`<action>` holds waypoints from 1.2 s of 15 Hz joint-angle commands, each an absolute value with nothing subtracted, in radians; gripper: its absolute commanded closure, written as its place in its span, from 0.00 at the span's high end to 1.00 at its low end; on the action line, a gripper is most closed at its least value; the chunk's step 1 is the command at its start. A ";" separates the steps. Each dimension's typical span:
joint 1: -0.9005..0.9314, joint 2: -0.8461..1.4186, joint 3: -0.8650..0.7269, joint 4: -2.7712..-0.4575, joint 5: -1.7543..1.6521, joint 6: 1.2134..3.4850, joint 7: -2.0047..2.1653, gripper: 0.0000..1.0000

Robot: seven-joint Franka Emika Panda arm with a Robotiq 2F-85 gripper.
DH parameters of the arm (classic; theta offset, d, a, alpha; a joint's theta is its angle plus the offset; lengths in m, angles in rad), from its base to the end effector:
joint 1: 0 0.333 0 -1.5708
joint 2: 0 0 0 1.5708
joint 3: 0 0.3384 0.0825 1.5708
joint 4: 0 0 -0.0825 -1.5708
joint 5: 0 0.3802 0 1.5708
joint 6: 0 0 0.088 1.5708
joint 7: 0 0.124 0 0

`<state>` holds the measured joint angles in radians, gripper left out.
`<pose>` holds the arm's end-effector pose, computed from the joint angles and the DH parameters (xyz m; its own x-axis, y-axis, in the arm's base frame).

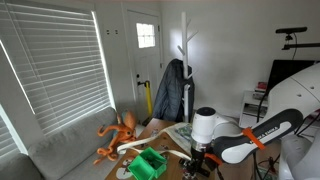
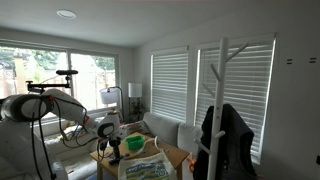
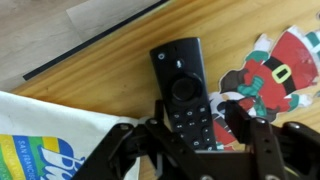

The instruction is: Put the remote in the green bowl

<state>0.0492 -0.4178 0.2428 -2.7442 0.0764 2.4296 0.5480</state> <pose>0.3574 0.1032 0.3566 0.9416 -0.3203 0.1039 -0.3206 -0.9471 -0.0136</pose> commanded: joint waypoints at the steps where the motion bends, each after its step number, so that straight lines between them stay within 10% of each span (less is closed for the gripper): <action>1: 0.056 -0.405 0.229 -2.739 0.087 2.423 0.528 0.37; 4: 0.055 -0.416 0.229 -2.739 0.085 2.419 0.533 0.18; 12: 0.088 -0.585 0.174 -2.727 0.201 2.379 0.493 0.18; 13: 0.080 -0.541 0.198 -2.731 0.185 2.417 0.506 0.43; 15: 0.077 -0.571 0.190 -2.729 0.187 2.398 0.504 0.43; 16: 0.088 -0.574 0.190 -2.739 0.204 2.417 0.505 0.18; 18: 0.128 -0.576 0.164 -2.707 0.299 2.463 0.507 0.18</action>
<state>0.0924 -0.5711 0.1804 -2.7325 0.1975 2.4099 0.5109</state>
